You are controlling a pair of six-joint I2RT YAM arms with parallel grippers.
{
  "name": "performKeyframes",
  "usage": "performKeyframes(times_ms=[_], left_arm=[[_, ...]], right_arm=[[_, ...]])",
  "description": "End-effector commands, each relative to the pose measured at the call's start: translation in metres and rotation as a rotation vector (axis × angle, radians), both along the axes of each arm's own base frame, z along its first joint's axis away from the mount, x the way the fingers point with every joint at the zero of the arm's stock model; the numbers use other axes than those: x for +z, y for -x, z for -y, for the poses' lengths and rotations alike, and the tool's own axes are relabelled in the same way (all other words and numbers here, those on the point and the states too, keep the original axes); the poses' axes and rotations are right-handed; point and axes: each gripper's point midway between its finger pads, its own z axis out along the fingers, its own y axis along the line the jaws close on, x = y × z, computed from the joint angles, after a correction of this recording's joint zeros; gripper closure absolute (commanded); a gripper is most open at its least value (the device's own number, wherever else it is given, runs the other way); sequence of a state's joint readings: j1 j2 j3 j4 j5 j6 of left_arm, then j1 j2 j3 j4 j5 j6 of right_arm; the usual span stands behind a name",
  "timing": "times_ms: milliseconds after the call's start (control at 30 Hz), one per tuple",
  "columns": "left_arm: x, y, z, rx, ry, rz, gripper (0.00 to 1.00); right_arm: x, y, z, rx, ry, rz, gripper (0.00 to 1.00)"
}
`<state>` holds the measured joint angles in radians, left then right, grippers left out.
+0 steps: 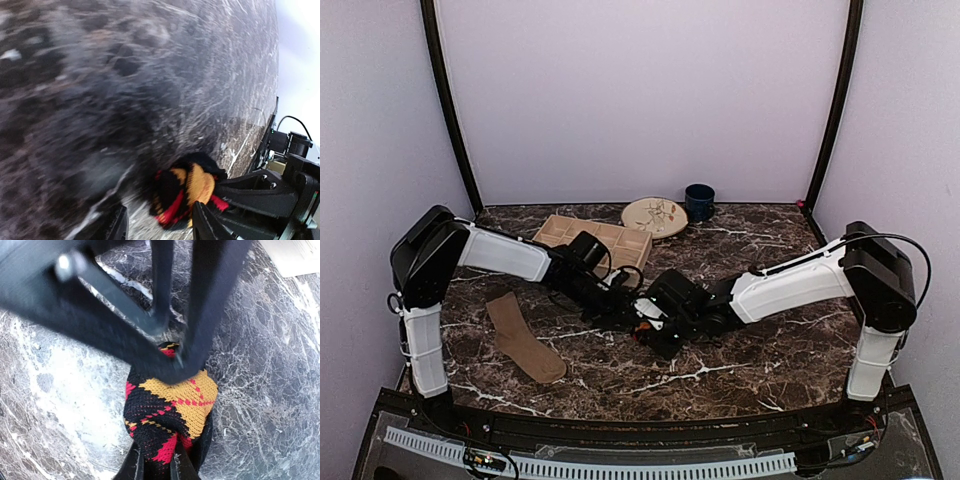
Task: Roll the socks
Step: Roll the sock at the center of the board, then pick up the sock from the center of the board.
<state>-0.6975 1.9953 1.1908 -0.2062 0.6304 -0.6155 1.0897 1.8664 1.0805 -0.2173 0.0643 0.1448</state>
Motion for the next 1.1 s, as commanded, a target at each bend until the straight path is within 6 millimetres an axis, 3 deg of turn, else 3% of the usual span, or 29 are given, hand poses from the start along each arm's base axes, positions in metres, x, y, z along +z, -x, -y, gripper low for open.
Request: performKeyframes(times_ms=[0,233,400,700,900,1067], left_arm=[[-0.041,0.004,-0.057,0.108,-0.241,-0.035,0.53],[-0.027,0.001,-0.070,0.152,-0.225,0.019,0.53],[-0.008,-0.003,-0.075,0.193,-0.182,0.087,0.53],[0.013,-0.008,-0.085,0.241,-0.145,0.172,0.52],[0.019,-0.007,-0.088,0.250,-0.139,0.197,0.52],[0.022,-0.013,-0.097,0.278,-0.131,0.202,0.52]], right_arm=[[-0.068,0.057,0.081,0.003,0.327,-0.266,1.00],[-0.059,0.061,0.072,0.021,0.290,-0.303,1.00],[-0.042,0.058,0.058,0.013,0.202,-0.349,1.00],[-0.010,0.040,0.033,-0.011,0.053,-0.398,1.00],[0.007,0.029,0.021,-0.018,-0.035,-0.425,1.00],[0.033,0.011,0.001,-0.017,-0.127,-0.419,1.00]])
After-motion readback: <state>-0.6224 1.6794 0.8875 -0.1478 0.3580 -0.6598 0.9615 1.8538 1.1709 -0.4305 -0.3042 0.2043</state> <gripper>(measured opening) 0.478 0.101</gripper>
